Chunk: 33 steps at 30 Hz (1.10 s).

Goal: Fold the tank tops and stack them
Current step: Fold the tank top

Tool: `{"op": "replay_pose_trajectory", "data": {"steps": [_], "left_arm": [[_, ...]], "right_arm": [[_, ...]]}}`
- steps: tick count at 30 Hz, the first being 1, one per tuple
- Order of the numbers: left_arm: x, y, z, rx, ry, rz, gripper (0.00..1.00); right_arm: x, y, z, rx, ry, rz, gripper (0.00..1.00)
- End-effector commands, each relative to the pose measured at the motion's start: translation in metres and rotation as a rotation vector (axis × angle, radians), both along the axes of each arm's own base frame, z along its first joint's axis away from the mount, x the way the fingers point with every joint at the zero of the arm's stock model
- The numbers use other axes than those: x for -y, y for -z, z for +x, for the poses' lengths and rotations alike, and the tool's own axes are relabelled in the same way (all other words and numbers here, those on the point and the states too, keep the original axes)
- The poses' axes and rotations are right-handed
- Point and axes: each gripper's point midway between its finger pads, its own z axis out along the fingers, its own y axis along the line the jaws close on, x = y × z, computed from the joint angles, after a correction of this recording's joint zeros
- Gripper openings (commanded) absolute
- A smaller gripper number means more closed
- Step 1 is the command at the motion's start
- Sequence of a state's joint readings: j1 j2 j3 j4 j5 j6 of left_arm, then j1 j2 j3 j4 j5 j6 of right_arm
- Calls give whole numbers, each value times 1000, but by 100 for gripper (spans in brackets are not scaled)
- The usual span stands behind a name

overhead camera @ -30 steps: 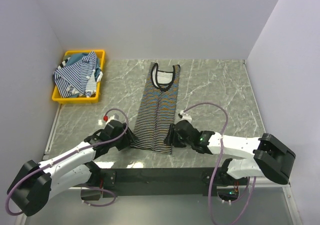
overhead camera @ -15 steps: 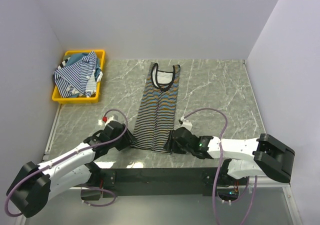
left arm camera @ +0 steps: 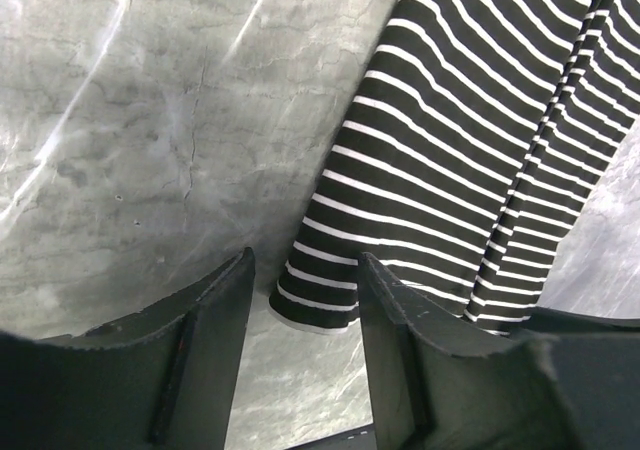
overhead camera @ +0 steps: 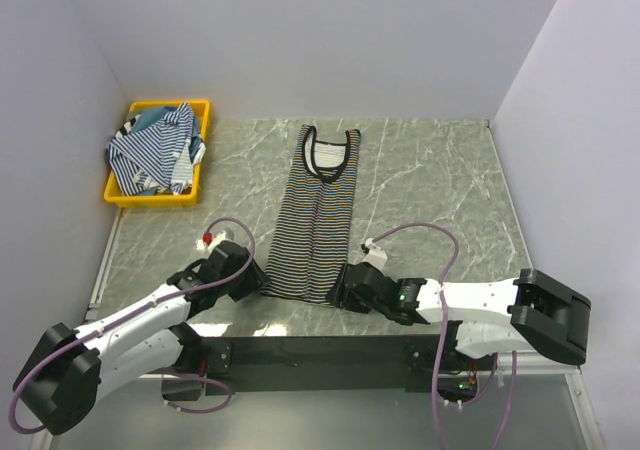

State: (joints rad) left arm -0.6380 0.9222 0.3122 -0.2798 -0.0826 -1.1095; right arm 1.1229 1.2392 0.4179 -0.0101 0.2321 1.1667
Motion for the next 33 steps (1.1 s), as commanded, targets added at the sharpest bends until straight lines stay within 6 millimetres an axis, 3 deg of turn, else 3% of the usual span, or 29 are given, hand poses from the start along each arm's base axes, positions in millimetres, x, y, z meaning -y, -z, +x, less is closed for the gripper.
{"op": "replay_pose_trajectory", "data": {"steps": [1,8,13,15,17,18,19,22,29,33], "left_arm": [[-16,26,-19,-71,37,88,52],[-14,33,-23,-111,42,90,44],[-14,39,-26,-134,50,104,38],[-13,39,-27,-135,54,101,36],[-11,37,-28,-132,64,91,27],[-11,37,-29,-135,66,92,23],[-10,36,-29,-135,69,90,15],[-6,34,-35,-136,89,80,5],[15,35,-72,-174,170,80,1],[24,29,-91,-200,177,59,1]], "right_arm": [[25,22,-11,-32,42,-87,61],[22,29,-14,-45,47,-108,60],[26,29,-12,-43,55,-152,41],[28,27,-10,-32,56,-162,38],[30,26,-9,-26,56,-175,33],[31,24,-9,-17,49,-183,20],[35,24,-9,-19,48,-200,14],[35,16,-9,-8,24,-212,0],[33,8,-30,-25,-52,-231,0],[25,1,-60,-42,-99,-245,0]]}}
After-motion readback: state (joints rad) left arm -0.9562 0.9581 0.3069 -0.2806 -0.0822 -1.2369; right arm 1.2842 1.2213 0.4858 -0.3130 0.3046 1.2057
